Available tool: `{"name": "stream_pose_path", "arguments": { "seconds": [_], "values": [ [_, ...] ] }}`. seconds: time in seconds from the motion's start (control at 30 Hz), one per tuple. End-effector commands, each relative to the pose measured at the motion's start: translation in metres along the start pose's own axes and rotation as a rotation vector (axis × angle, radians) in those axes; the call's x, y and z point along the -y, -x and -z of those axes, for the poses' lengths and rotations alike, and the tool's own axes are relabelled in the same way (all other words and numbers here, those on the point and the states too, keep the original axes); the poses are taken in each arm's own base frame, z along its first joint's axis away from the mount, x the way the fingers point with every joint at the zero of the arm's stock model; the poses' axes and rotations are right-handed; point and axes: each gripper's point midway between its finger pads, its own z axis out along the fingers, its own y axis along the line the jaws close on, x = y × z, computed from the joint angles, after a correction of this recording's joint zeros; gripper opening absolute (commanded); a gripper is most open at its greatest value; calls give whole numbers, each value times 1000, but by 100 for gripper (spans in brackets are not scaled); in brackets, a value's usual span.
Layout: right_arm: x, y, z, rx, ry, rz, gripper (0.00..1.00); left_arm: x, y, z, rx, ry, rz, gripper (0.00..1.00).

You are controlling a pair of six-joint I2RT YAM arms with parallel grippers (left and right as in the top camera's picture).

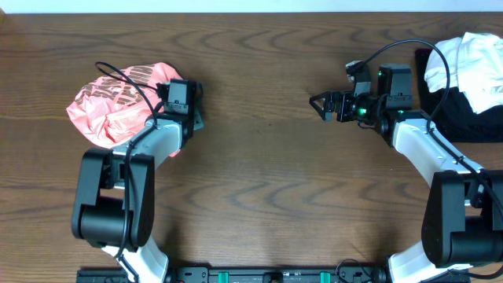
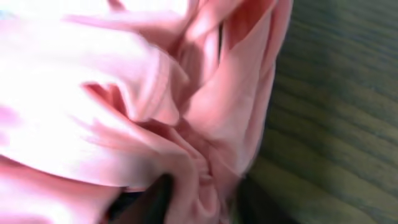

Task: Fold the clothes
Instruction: 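Lift the pink T-shirt with the left gripper toward the table center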

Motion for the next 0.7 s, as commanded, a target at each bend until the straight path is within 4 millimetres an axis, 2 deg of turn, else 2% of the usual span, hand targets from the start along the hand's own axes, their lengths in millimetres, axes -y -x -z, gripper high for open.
{"name": "stream_pose_path", "arguments": {
  "seconds": [0.0, 0.23, 0.3, 0.4, 0.53, 0.67],
  "values": [
    [0, 5, -1, 6, -8, 18, 99, -11, 19, 13, 69, 52, 18, 25],
    [-1, 5, -1, 5, -7, 18, 99, -18, 4, 11, 9, 82, -5, 19],
    [-1, 5, -1, 5, -7, 18, 99, -18, 2, 11, 4, 84, -6, 8],
    [-1, 5, -1, 5, -7, 17, 99, -16, 4, 15, 5, 69, -5, 6],
    [0, 4, -1, 2, -7, 15, 99, -5, 23, 42, 42, 15, 1, 6],
    [0, 4, -1, 3, -7, 12, 96, 13, 58, 94, 153, -60, 11, 6]
  ]
}}
